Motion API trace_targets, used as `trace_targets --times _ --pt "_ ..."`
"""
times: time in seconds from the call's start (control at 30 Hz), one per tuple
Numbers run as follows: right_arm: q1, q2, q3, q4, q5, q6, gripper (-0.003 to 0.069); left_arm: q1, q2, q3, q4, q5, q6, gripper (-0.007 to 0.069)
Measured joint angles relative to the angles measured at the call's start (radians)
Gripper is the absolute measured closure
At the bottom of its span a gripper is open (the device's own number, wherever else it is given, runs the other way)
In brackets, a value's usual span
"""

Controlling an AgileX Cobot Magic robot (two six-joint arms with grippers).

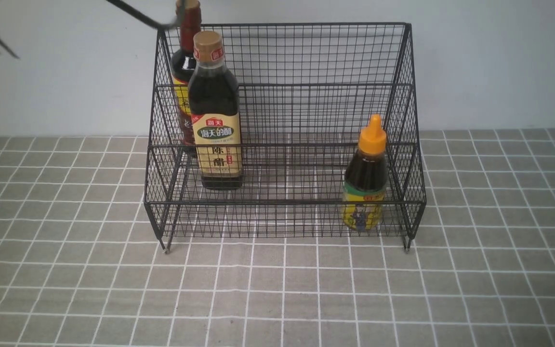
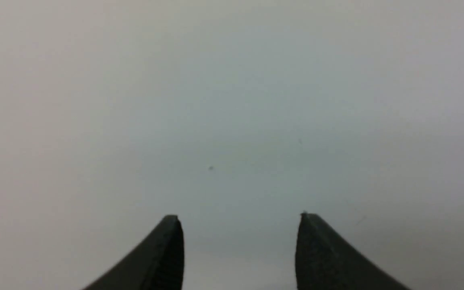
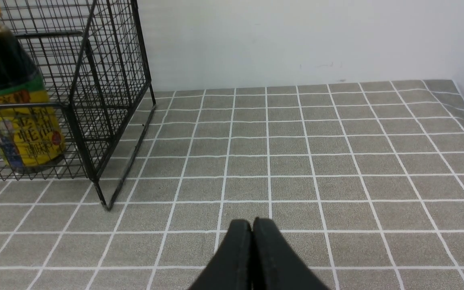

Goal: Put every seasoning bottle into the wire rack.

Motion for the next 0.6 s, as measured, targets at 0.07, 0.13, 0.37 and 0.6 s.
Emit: trace_targets --times 0.07,0.13,0.37,0.6 --pt "0.0 0.0 0.0 0.0 0.0 0.0 0.0672 0.0 -0.046 0.0 -0.001 0.079 0.005 0.0347" --pt "0.0 0.0 0.0 0.0 0.0 0.0 0.0672 0.0 -0.084 0.0 -0.002 0.146 0.02 0.0405" --pt "0.0 0.0 0.0 0.0 0.0 0.0 0.0672 0.0 -0.168 -0.005 -0.137 0.409 0.245 0.0619" --pt "0.0 0.0 0.0 0.0 0.0 0.0 0.0672 0.0 -0.207 -0.001 -0.298 0.687 0.387 0.0631"
